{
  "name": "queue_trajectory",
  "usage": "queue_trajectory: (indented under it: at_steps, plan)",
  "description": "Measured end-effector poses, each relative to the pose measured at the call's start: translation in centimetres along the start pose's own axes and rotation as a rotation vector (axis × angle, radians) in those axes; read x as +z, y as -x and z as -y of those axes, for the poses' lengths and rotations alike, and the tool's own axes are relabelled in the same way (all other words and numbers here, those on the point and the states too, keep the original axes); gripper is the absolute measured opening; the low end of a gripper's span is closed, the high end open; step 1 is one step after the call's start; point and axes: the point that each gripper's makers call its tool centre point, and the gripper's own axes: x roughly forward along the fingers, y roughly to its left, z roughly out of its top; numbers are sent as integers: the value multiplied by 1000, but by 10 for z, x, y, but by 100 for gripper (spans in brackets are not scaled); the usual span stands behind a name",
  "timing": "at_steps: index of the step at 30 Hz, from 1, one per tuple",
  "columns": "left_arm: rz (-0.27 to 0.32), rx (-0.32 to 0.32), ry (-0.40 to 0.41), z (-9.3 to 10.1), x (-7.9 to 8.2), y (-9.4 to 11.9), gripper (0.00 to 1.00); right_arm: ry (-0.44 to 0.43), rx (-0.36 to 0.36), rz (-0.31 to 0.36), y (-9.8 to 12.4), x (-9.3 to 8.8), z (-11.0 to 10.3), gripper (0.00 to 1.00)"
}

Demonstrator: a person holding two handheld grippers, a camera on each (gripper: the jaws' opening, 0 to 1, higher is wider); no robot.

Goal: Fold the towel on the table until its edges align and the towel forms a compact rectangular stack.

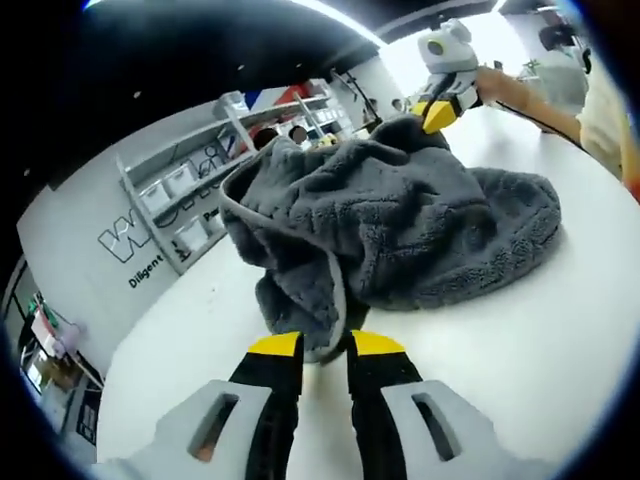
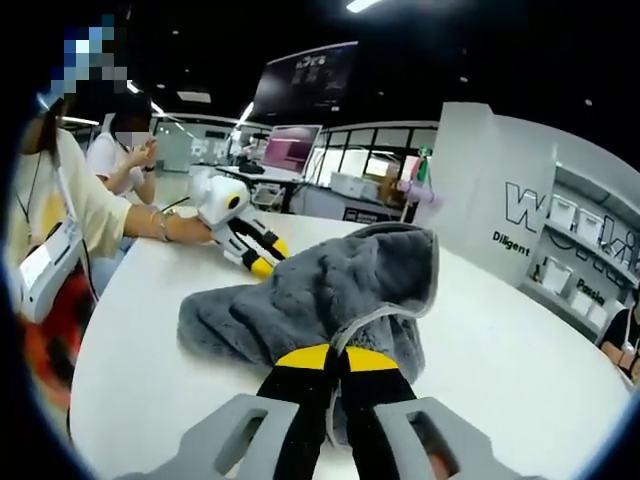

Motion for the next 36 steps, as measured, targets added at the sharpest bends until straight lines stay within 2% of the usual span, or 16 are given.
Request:
queue_trajectory:
  at_steps: [1, 9, 12, 18, 27, 34, 36]
  plan:
    - [7, -12, 31, 0, -1, 0, 5, -2, -1, -1, 0, 0, 0, 0]
    - [20, -26, 122, -2, -1, 0, 5, 20, 5, -18, -1, -2, -1, 0]
    - [20, -29, 131, 0, 0, -2, 4, 22, 7, -19, -2, -2, -1, 0]
    - [10, -15, 97, 0, -1, -4, 1, 26, 8, -21, -1, -3, -1, 0]
    - [22, -25, 153, -1, 1, -1, 0, 31, 4, -21, -1, -3, 0, 0]
    - [51, 27, 159, -14, 8, 7, 0, 30, -31, 7, 4, 2, 8, 0]
    - [42, 73, 105, -23, 8, 12, 0, 36, -55, 17, 5, 4, 13, 0]
